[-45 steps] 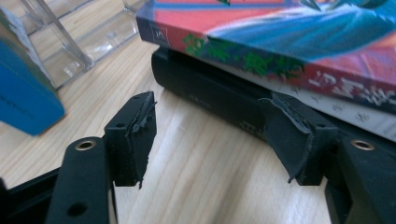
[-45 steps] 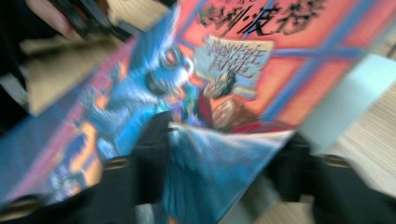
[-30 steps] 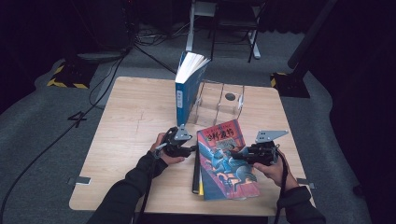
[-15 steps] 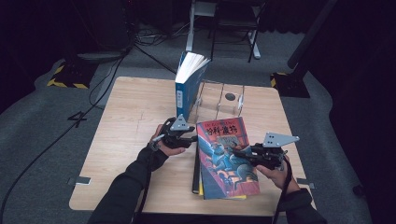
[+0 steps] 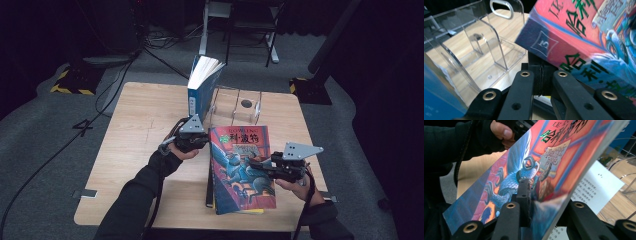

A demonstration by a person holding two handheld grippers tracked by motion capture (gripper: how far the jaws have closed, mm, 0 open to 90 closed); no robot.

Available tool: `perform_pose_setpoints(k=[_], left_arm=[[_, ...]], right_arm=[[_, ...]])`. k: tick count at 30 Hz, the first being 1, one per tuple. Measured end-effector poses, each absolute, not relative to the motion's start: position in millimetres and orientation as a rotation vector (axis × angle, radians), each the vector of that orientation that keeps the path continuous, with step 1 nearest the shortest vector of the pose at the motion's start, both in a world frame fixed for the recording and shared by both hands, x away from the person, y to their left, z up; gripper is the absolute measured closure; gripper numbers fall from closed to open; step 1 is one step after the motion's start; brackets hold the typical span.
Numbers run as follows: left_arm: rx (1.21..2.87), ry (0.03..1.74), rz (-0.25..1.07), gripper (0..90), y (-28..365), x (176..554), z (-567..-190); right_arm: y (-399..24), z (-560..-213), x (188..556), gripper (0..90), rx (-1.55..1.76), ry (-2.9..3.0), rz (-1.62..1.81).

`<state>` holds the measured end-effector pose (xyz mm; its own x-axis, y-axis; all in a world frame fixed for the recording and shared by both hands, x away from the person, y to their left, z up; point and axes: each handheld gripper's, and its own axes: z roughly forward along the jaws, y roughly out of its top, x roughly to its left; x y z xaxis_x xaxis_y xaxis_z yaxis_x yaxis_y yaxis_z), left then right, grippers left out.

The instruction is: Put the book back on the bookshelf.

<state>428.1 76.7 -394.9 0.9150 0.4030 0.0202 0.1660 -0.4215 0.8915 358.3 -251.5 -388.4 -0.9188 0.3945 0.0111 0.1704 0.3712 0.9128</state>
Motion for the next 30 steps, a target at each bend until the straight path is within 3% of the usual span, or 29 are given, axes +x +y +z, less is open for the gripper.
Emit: perform_pose_setpoints(k=[16, 30], left_arm=[[1.968, 0.379, 0.391, 90.0, 86.6, 434.8, -334.4], [1.838, 0.274, 0.410, 89.9, 72.4, 386.1, -324.3]], right_arm=[[-233.8, -374.0, 367.6, 81.7, 0.520, 2.186, 1.571], [-246.8, -378.7, 336.6, 82.4, 0.430, 2.106, 1.602]])
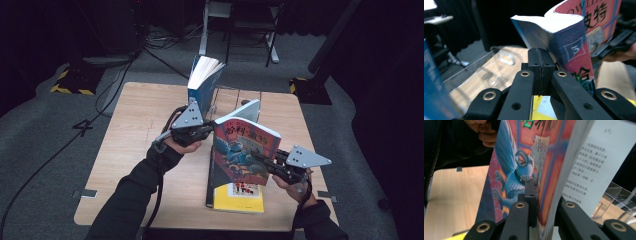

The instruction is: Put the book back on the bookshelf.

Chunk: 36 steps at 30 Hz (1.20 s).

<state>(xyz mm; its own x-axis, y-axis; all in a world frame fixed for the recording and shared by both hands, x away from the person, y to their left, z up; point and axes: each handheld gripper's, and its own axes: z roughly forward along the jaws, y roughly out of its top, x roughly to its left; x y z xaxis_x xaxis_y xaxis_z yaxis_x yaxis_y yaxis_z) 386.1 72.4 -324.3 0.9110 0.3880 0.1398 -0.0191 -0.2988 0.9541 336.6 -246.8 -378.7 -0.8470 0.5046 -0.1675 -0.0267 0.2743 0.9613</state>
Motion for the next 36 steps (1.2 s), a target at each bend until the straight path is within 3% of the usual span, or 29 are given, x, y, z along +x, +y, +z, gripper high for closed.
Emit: perform_pose_setpoints(k=[4, 9, 10, 15, 18, 25, 31, 36], left_arm=[[1.790, 0.286, 0.409, 88.2, 63.6, 370.4, -328.2], [1.743, 0.310, 0.390, 75.0, 65.1, 356.6, -333.0], [1.738, 0.308, 0.385, 72.2, 66.4, 354.5, -334.7], [1.797, 0.308, 0.394, 58.8, 69.9, 344.3, -346.6], [1.850, 0.320, 0.473, 55.6, 69.7, 339.2, -355.5], [1.912, 0.341, 0.519, 52.4, 76.3, 330.6, -374.6], [1.992, 0.344, 0.497, 45.2, 82.4, 326.9, -391.1], [2.022, 0.349, 0.459, 45.1, 84.2, 324.8, -402.6]], right_arm=[[-252.1, -379.0, 323.1, 82.3, 0.389, 2.116, 1.594], [-256.4, -379.6, 314.6, 81.2, 0.384, 2.126, 1.598], [-257.2, -379.8, 310.1, 76.7, 0.383, 2.112, 1.587], [-260.0, -380.4, 303.8, 73.5, 0.384, 2.108, 1.585], [-261.2, -380.0, 301.0, 72.5, 0.383, 2.114, 1.571], [-262.4, -381.6, 296.5, 72.4, 0.393, 2.108, 1.573], [-266.2, -383.7, 292.3, 68.1, 0.406, 2.097, 1.568], [-269.6, -384.3, 290.6, 66.5, 0.408, 2.098, 1.563]])
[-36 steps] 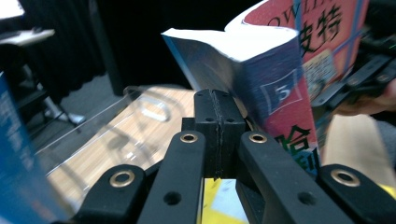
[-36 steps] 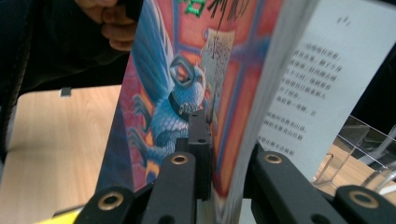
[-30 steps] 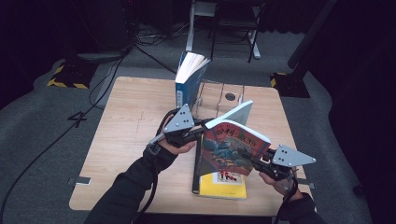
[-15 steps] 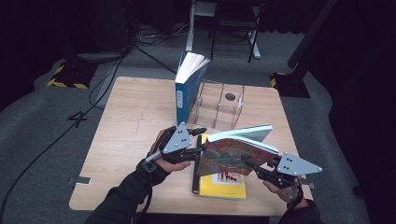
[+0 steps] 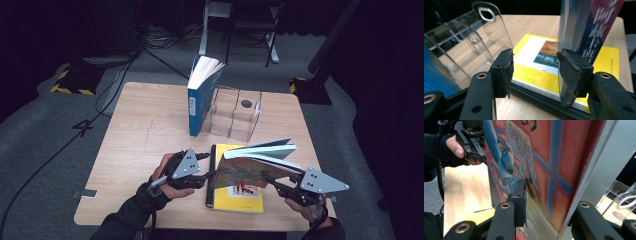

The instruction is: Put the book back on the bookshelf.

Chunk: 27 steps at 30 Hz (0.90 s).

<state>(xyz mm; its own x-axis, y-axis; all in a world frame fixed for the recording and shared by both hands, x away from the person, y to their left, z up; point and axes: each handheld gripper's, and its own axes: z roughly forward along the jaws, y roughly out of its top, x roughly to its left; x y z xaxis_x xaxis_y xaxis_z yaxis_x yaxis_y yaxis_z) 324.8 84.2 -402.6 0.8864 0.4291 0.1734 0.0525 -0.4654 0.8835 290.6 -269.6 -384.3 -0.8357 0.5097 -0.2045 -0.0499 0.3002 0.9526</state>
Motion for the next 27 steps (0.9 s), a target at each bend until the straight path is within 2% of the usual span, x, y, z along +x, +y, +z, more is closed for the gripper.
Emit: perform_pose_setpoints(k=[4, 9, 14, 18, 23, 25, 27], left_arm=[[2.054, 0.353, 0.468, 44.8, 88.8, 323.5, -409.4], [2.080, 0.361, 0.394, 42.2, 93.9, 315.4, -424.2], [2.062, 0.330, 0.260, 38.0, 81.5, 308.0, -433.2], [2.030, 0.323, 0.221, 36.3, 63.3, 311.4, -435.6], [1.936, 0.324, 0.229, 46.4, 49.9, 315.8, -429.3], [1.904, 0.323, 0.209, 47.4, 48.4, 318.7, -420.6], [1.881, 0.314, 0.228, 50.5, 46.9, 321.2, -408.0]], right_arm=[[-269.9, -384.8, 290.2, 67.8, 0.404, 2.096, 1.558], [-270.6, -387.3, 290.9, 68.8, 0.419, 2.090, 1.561], [-269.3, -388.2, 290.2, 69.3, 0.410, 2.093, 1.550], [-269.4, -387.6, 290.4, 66.2, 0.409, 2.093, 1.545], [-278.3, -385.3, 289.4, 59.9, 0.431, 2.064, 1.529], [-284.2, -385.4, 289.8, 57.2, 0.442, 2.062, 1.535], [-289.1, -385.6, 290.2, 50.7, 0.470, 2.052, 1.525]])
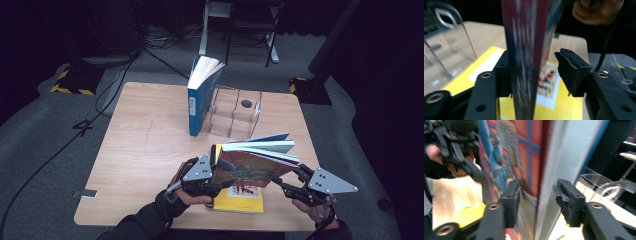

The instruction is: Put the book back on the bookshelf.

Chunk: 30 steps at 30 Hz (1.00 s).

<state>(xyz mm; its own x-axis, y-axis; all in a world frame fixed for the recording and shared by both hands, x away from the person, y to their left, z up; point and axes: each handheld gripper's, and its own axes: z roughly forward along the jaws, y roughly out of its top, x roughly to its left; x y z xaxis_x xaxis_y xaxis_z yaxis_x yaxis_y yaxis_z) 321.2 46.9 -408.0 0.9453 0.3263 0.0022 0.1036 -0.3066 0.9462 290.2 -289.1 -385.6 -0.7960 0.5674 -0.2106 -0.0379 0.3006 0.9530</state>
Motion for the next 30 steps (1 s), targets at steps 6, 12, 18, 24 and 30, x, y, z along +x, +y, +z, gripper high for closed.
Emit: perform_pose_setpoints(k=[6, 12, 18, 24, 30], left_arm=[[1.862, 0.272, 0.239, 56.2, 42.6, 325.2, -382.9], [1.806, 0.212, 0.211, 58.9, 36.1, 329.9, -361.5], [1.814, 0.220, 0.234, 63.3, 30.4, 333.2, -348.6], [1.866, 0.256, 0.270, 58.7, 26.7, 336.4, -335.8], [1.889, 0.243, 0.282, 56.9, 20.0, 338.6, -326.4]], right_arm=[[-293.9, -388.0, 298.1, 37.2, 0.558, 2.046, 1.539], [-280.6, -395.3, 306.6, 36.1, 0.572, 2.077, 1.518], [-276.2, -397.1, 307.5, 35.8, 0.585, 2.063, 1.509], [-275.9, -399.7, 309.5, 36.6, 0.603, 2.067, 1.517], [-276.2, -399.8, 311.2, 37.7, 0.610, 2.077, 1.521]])
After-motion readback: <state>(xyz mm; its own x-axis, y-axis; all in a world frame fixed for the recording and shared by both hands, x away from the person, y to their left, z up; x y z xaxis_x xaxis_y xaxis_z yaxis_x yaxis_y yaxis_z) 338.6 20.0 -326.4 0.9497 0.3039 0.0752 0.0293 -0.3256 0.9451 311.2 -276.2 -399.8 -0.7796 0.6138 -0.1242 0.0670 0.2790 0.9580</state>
